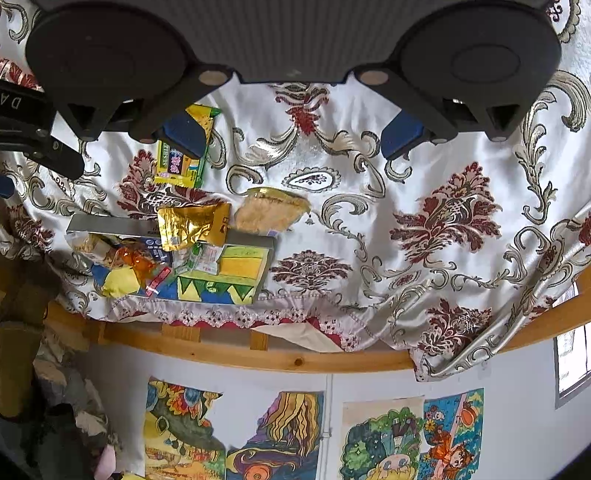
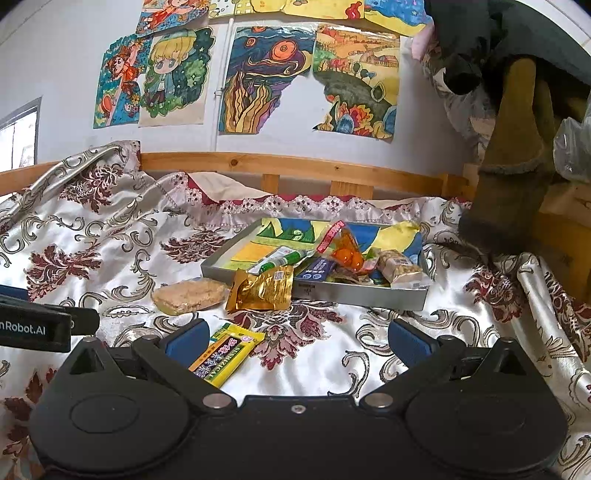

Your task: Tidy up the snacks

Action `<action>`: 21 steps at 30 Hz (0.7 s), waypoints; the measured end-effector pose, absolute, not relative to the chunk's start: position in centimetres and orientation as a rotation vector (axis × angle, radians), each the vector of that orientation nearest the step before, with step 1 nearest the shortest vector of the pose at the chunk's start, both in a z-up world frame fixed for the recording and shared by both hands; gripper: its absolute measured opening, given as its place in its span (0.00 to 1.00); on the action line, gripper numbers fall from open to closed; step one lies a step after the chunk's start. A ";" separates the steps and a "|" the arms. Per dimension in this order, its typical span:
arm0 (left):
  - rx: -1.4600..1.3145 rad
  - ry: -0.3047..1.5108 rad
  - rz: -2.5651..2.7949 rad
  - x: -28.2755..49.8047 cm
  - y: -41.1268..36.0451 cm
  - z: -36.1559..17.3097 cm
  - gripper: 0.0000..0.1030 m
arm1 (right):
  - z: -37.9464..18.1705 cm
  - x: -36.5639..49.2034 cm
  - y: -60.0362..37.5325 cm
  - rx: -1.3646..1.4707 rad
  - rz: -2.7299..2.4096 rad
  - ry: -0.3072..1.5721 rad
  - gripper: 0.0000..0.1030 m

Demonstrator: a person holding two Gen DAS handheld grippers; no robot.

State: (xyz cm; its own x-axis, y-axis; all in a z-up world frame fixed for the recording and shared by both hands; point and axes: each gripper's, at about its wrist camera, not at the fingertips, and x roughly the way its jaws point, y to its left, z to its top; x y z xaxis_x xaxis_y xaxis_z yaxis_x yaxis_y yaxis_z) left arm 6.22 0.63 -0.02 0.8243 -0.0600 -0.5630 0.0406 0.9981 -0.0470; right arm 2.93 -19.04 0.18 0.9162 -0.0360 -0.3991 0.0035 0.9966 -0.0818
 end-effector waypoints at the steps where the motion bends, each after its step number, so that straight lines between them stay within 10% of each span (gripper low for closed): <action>1: -0.033 0.600 -0.053 6.2 0.6 -0.1 0.99 | 0.1 3.0 -19.1 -0.076 -0.020 0.415 0.99; 21: -0.026 0.654 -0.007 8.0 1.8 -1.9 0.99 | -2.7 5.0 -18.4 -0.033 0.041 0.536 0.99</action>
State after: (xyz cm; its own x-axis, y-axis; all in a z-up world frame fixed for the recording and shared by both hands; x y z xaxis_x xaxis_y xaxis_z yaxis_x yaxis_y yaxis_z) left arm 8.03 1.85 -1.95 0.7938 -0.0148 -0.6080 -0.0018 0.9996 -0.0267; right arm 5.02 -18.45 -2.66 0.8588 0.0304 -0.5114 -0.0477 0.9986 -0.0207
